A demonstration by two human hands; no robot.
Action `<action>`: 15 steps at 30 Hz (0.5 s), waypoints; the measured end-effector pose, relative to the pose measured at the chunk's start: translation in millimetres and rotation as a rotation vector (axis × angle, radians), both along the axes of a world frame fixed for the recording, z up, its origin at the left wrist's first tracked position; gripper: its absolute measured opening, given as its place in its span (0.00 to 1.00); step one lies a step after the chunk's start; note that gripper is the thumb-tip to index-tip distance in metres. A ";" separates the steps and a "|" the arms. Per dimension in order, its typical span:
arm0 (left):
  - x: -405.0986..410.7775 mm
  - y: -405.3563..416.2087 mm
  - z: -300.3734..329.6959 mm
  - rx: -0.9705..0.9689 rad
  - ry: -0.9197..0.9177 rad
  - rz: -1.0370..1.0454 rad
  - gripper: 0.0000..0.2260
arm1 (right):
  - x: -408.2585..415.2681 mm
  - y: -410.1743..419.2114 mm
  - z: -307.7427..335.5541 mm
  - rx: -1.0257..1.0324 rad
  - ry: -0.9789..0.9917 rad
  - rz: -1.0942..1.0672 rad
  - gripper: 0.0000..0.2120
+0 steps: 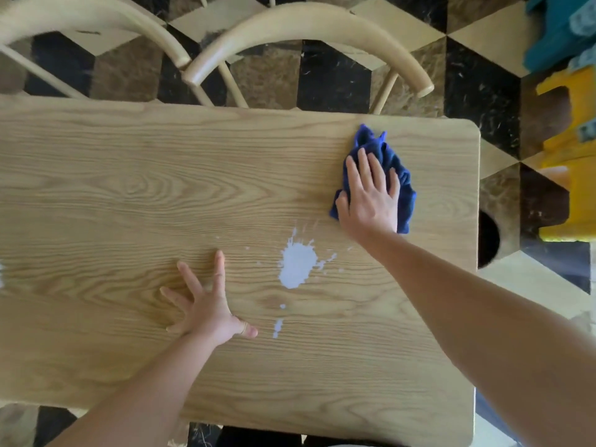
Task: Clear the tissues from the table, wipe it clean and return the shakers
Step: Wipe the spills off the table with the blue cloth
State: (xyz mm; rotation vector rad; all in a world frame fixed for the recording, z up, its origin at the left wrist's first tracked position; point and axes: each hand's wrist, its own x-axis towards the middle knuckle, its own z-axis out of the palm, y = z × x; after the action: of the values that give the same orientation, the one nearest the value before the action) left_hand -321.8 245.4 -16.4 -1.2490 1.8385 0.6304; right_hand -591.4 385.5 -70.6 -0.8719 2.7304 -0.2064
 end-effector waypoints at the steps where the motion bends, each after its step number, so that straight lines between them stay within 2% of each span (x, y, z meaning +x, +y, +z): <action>1: -3.5 -2.2 0.4 0.020 -0.013 0.003 0.72 | 18.5 6.5 -0.7 0.012 -0.014 0.036 0.31; 5: -10.7 -6.0 6.1 0.071 -0.089 -0.006 0.73 | 95.5 51.9 0.5 0.030 -0.054 0.089 0.30; 15: -6.2 -7.8 16.5 0.050 -0.112 -0.099 0.75 | 272.5 115.7 10.3 0.070 -0.106 -0.174 0.29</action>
State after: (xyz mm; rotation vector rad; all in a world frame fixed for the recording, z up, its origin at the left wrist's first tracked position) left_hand -328.0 237.7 0.0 -1.1306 1.7693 0.5378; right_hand -318.9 501.2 -60.3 -0.5876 2.6959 -0.1839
